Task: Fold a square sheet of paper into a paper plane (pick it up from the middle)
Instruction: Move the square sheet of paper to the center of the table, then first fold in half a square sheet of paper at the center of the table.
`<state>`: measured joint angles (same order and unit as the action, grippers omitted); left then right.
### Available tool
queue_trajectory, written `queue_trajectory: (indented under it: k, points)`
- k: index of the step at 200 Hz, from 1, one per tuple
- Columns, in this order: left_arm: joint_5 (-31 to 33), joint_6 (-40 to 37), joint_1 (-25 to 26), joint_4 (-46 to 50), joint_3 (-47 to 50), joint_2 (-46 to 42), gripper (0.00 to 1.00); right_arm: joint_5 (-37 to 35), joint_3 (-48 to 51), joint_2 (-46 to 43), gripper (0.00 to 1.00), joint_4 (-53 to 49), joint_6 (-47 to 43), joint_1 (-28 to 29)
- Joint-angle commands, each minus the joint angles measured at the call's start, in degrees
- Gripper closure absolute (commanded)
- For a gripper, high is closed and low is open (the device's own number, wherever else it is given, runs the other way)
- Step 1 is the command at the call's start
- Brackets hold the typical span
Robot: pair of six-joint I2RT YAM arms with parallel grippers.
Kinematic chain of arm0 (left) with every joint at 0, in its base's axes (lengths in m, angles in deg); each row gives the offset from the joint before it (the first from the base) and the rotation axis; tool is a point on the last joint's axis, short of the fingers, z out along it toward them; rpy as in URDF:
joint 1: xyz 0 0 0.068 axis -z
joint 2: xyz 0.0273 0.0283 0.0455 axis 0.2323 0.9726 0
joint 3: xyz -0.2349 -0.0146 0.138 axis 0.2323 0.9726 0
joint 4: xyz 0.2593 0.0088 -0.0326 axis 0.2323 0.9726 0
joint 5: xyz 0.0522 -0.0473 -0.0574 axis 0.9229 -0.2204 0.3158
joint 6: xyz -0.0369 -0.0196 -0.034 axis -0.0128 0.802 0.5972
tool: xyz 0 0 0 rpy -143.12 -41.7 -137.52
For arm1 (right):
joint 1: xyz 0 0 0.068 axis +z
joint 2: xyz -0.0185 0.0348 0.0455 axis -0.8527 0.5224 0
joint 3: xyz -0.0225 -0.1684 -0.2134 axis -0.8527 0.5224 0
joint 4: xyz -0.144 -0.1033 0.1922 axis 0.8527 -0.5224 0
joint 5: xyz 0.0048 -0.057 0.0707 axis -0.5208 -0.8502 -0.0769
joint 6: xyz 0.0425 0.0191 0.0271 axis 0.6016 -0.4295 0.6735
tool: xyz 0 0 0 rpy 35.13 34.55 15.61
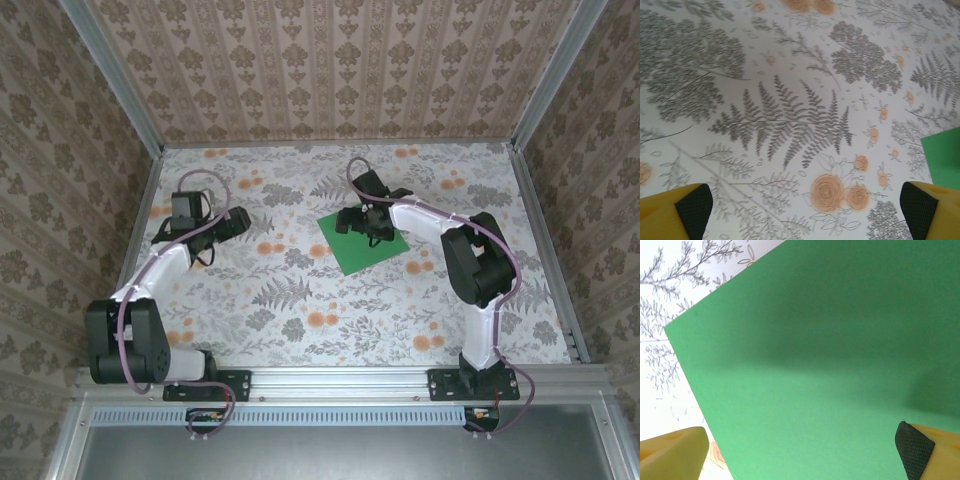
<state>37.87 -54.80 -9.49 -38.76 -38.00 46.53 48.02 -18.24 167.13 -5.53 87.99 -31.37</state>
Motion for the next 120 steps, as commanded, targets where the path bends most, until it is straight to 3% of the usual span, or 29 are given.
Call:
queue_trajectory:
  k: [1, 43, 88, 120]
  points:
    - [-2.5, -0.5, 2.8, 2.0, -3.3, 1.4, 0.0, -4.4, -3.5, -1.2, 0.0, -9.3, -14.9, 1.1]
    - [-2.0, 3.3, 5.5, 0.2, -4.9, 4.6, 0.0, -4.4, -9.7, 3.1, 0.0, -15.3, -27.0, 1.7]
    - [-4.6, 7.7, 5.8, -4.3, -2.2, 5.3, 0.0, -3.8, -19.6, 11.3, 0.02, -21.9, -27.7, 1.8]
    - [-5.2, 9.8, 5.9, -5.7, -1.7, 6.1, 0.0, -4.3, -21.5, 13.6, 0.03, -22.9, -27.1, 1.8]
